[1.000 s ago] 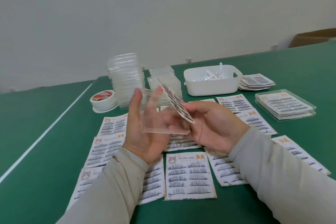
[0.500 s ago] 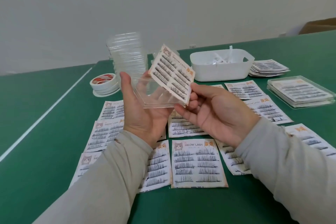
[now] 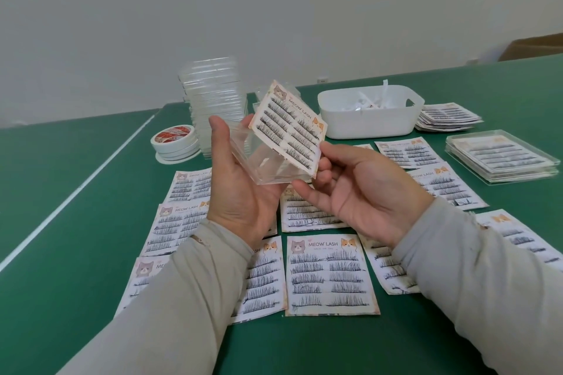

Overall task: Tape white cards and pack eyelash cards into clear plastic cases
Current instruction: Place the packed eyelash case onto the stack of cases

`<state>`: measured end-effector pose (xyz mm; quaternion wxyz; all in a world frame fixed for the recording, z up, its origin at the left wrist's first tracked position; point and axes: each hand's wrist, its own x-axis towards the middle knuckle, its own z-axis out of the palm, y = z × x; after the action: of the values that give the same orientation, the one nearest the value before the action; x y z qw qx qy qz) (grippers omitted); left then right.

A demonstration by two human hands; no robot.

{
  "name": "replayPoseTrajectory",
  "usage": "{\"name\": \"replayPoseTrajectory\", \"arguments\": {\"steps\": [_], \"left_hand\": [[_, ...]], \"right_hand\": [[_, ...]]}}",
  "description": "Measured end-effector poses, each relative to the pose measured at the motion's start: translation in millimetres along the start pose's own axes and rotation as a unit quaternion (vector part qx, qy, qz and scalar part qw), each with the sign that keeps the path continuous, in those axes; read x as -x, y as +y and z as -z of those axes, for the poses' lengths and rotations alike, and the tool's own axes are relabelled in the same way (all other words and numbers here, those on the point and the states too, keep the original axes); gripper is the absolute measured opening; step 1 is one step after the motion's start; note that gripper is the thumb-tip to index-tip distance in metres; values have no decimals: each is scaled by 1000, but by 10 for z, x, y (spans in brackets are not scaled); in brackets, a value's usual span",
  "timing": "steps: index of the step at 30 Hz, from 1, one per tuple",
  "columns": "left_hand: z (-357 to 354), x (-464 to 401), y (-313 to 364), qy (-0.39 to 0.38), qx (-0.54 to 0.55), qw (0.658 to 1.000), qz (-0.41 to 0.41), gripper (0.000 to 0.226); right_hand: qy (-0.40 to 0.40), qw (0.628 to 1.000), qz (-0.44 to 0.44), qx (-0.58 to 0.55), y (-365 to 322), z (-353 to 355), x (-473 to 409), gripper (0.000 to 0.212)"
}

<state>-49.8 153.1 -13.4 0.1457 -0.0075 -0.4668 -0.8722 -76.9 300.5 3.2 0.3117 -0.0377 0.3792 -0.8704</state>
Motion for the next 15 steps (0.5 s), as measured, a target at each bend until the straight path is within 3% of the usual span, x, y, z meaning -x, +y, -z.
{"name": "replayPoseTrajectory", "arguments": {"steps": [6, 15], "left_hand": [[-3, 37, -13, -1, 1, 1000, 5, 86], [14, -10, 5, -25, 25, 999, 19, 88]], "right_hand": [[8, 1000, 4, -2, -7, -3, -2, 28], [13, 1000, 11, 1, -23, -2, -3, 35]]}}
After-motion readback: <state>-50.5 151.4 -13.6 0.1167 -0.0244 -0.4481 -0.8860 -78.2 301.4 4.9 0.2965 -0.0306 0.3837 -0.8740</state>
